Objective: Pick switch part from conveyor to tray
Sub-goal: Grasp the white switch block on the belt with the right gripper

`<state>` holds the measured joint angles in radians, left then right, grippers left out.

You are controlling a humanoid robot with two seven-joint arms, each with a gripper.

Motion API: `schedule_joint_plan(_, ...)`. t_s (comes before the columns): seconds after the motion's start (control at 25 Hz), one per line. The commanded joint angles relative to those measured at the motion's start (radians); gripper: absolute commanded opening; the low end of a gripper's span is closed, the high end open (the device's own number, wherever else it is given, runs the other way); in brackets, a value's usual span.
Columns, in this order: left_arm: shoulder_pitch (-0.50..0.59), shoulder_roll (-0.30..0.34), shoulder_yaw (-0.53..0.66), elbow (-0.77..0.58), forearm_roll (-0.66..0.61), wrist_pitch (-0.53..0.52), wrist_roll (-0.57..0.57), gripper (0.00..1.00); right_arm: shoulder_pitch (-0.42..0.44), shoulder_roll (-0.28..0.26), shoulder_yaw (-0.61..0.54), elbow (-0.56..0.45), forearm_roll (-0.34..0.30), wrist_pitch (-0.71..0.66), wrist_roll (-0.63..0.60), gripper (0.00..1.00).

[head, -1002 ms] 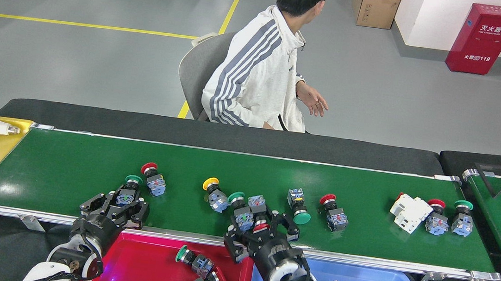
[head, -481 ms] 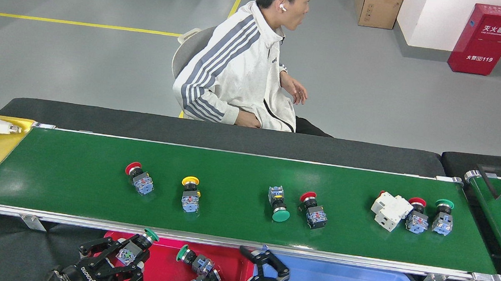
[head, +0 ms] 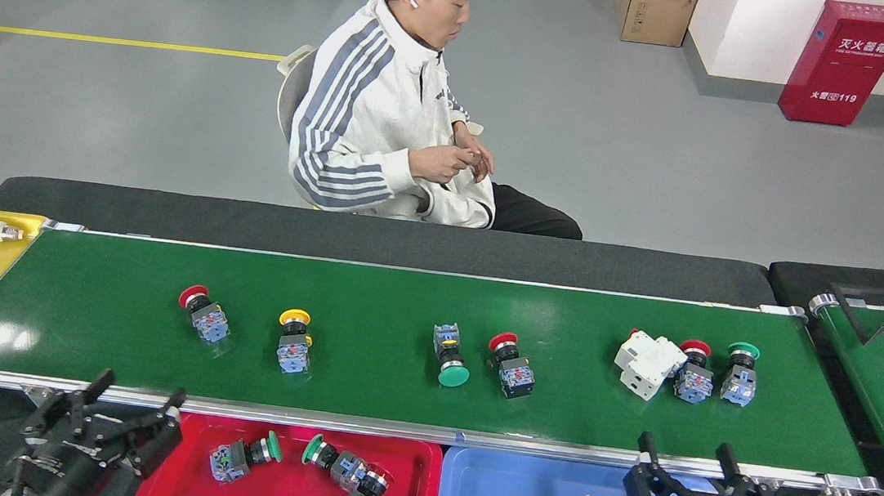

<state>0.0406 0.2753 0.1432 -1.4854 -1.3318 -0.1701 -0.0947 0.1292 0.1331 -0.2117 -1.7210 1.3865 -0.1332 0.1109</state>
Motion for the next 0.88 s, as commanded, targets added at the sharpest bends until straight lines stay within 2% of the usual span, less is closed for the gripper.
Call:
schedule_joint_plan(0.0,-0.021,0.005,-0.007,0.002,0.002,0.027,0.004,1.00,-0.051,-0.003,0.017,0.008,0.019,0.035,0.032,0.99)
schedule_joint_plan(0.12,-0.042,0.005,-0.025,0.028,-0.001,0.030,0.003,1.00,-0.151,-0.003,0.095,0.100,0.094,0.078,0.098,0.99)
schedule_joint_plan(0.2,-0.094,0.004,-0.033,0.074,-0.001,0.027,0.000,1.00,-0.217,-0.004,0.155,0.173,0.118,0.150,0.102,0.99)
schedule_joint_plan(0.32,-0.179,0.015,-0.079,0.149,0.000,0.029,-0.002,1.00,-0.296,-0.012,0.248,0.270,0.118,0.228,0.102,0.99)
schedule_joint_plan(0.52,-0.318,0.016,-0.131,0.310,-0.001,0.030,-0.002,1.00,-0.352,-0.029,0.340,0.360,0.115,0.262,0.104,0.99)
schedule_joint_plan(0.68,-0.376,0.015,-0.134,0.402,-0.004,0.037,-0.002,1.00,-0.369,-0.020,0.353,0.394,0.115,0.262,0.104,0.99)
schedule_joint_plan(0.84,-0.458,0.013,-0.134,0.542,-0.004,0.096,0.000,1.00,-0.445,-0.004,0.374,0.489,0.109,0.264,0.102,0.99)
